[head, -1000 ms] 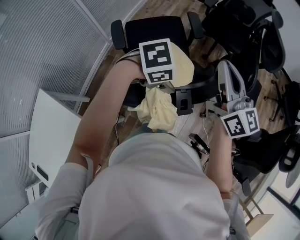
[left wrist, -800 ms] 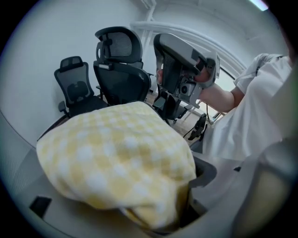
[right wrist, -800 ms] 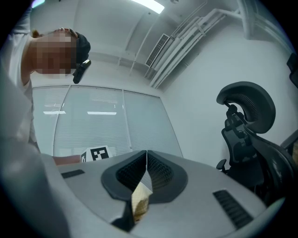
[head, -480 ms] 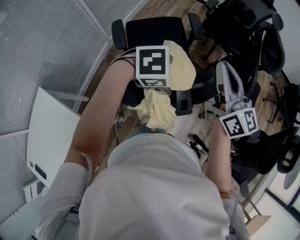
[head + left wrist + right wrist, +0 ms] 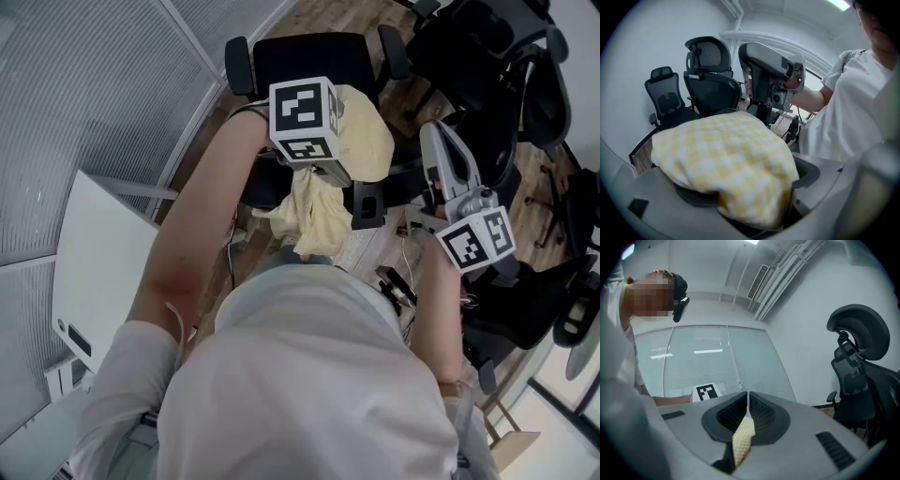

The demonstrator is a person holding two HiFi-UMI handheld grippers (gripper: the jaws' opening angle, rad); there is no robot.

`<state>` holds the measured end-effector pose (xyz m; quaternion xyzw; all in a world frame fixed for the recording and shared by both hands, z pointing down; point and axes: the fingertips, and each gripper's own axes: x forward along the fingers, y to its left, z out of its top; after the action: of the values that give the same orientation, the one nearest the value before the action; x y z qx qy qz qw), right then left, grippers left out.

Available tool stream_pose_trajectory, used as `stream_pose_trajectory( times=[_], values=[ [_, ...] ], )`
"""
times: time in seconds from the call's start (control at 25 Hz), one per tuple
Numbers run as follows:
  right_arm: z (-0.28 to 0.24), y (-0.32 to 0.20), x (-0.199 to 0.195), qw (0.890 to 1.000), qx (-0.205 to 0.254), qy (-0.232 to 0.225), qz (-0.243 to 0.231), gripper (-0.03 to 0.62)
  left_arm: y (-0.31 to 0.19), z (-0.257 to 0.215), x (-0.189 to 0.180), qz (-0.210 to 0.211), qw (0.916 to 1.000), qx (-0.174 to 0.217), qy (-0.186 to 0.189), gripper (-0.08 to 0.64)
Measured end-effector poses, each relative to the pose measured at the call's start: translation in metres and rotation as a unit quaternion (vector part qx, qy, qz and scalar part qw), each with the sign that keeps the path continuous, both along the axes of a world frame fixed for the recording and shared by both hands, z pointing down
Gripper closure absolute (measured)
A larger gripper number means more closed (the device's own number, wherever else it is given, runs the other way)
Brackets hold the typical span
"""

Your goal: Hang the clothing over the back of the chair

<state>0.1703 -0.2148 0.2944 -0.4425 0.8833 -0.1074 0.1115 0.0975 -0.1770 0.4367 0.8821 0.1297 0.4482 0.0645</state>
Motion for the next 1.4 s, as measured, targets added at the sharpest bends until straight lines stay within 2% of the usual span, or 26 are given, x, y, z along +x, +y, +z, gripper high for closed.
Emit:
stream_pose_trajectory(
  times=[0.16, 0.28, 0.44, 0.52, 0.72, 0.8, 0.92, 1.12, 1.28, 1.4],
  values=[
    [0.014, 0.001, -0.020, 0.999, -0.026, 0.014, -0.042, 0.568, -0.004, 0.002, 0.002, -0.019, 0.9997, 0.012, 0.011, 0.132],
    [0.026, 0.002, -0.034, 0.996, -0.043, 0.042, -0.070, 0.568, -0.006, 0.002, 0.003, -0.023, 0.9994, 0.024, 0.009, 0.124],
    [0.045, 0.009, -0.069, 0.983, -0.051, 0.120, -0.126, 0.551, -0.006, 0.002, 0.002, -0.026, 0.9994, 0.022, 0.005, 0.124],
    [0.058, 0.010, -0.084, 0.975, -0.057, 0.156, -0.144, 0.453, -0.006, 0.002, 0.001, -0.026, 0.9994, 0.025, 0.003, 0.124],
    [0.075, 0.006, -0.092, 0.963, -0.060, 0.225, -0.138, 0.459, -0.005, 0.001, 0.001, -0.026, 0.9991, 0.033, 0.000, 0.124],
    [0.076, 0.007, -0.091, 0.960, -0.058, 0.236, -0.137, 0.515, -0.004, 0.002, 0.000, -0.027, 0.9992, 0.030, -0.001, 0.124],
    [0.078, 0.009, -0.091, 0.959, -0.062, 0.240, -0.139, 0.546, -0.002, 0.003, -0.002, -0.030, 0.9993, 0.022, -0.004, 0.124],
    [0.080, 0.007, -0.088, 0.959, -0.071, 0.240, -0.135, 0.555, -0.005, 0.000, -0.004, -0.046, 0.9988, 0.018, 0.004, 0.124],
    [0.081, 0.006, -0.085, 0.958, -0.080, 0.241, -0.134, 0.558, -0.007, -0.005, -0.007, -0.083, 0.9964, -0.005, 0.016, 0.126],
    [0.082, 0.005, -0.085, 0.957, -0.083, 0.245, -0.136, 0.560, -0.007, -0.008, -0.009, -0.095, 0.9951, -0.010, 0.027, 0.126]
  ],
)
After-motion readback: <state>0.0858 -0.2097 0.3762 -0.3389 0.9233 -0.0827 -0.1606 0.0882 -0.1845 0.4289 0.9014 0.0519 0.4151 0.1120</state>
